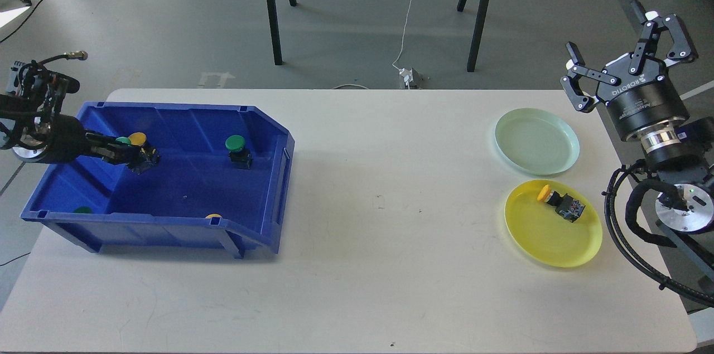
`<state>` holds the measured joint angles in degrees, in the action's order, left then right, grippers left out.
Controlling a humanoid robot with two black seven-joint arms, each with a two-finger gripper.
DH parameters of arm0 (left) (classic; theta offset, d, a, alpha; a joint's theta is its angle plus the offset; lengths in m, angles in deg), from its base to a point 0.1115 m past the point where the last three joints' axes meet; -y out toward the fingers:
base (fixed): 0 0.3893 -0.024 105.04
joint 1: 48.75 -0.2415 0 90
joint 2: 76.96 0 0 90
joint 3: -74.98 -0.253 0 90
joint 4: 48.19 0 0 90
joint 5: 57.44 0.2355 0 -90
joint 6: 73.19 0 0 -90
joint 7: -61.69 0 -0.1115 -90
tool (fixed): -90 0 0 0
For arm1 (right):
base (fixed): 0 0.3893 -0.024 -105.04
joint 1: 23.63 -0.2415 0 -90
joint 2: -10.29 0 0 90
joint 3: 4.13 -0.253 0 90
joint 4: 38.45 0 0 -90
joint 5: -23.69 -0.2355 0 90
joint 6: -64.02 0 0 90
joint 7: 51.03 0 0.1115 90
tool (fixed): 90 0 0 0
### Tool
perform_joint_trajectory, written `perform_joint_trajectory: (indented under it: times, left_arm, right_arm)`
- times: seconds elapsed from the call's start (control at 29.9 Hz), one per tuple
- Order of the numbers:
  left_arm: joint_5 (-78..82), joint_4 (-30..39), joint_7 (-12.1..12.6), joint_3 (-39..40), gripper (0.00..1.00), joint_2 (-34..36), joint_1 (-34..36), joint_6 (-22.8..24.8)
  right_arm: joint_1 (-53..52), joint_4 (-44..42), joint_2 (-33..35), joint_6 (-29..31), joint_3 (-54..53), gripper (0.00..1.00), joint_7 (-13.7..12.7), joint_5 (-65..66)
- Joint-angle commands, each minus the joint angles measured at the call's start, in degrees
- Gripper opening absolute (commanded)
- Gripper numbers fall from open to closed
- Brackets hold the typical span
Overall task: Pass button and place on color plate
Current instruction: 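Lift the green button out of the bin with the left gripper, then bring the right gripper to the left gripper and take the green button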
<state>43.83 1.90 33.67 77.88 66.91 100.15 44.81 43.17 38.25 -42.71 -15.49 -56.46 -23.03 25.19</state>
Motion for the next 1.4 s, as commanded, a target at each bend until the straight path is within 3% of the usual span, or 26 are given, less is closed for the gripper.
perform_joint_trajectory:
  times: [0.0,0.13,0.3,0.53,0.74,1.1,1.37]
  left_arm:
    - [-7.73,12.19,0.02,2.8,0.14,9.29,0.34,0.0]
    - [-17.85,24.42,0.02,7.73,0.14,18.0,0.26,0.0]
    - [-28.67,30.94,0.02,11.86,0.13,17.33,0.26,0.0]
    - [-45.71,27.18,0.02,13.8,0.13,-0.32,-0.36,0.0]
    - [-54.07,17.6,0.02,13.8,0.14,-13.96,-4.04,0.0]
    - [-56.01,14.07,0.02,13.45,0.14,-17.93,-5.99,0.0]
    - [-56.89,14.07,0.02,13.53,0.15,-17.75,-6.07,0.0]
  right_arm:
    - [-0.01,-0.05,-0.08,-0.02,0.04,0.96,-0.01,-0.01]
    - [-0.01,0.03,-0.08,-0.02,0.12,0.96,-0.01,-0.01]
    - [-0.01,0.12,-0.34,-0.02,1.35,0.96,-0.01,0.52]
    - [-0.1,0.65,-2.36,-1.95,8.29,0.96,-0.01,17.64]
    - [-0.97,5.3,-2.11,-10.64,9.69,0.96,-0.01,25.2]
    - [-20.38,5.48,0.36,-15.22,31.57,0.96,-0.01,36.64]
    - [-28.92,0.39,-9.13,-17.34,39.94,0.96,-0.01,37.96]
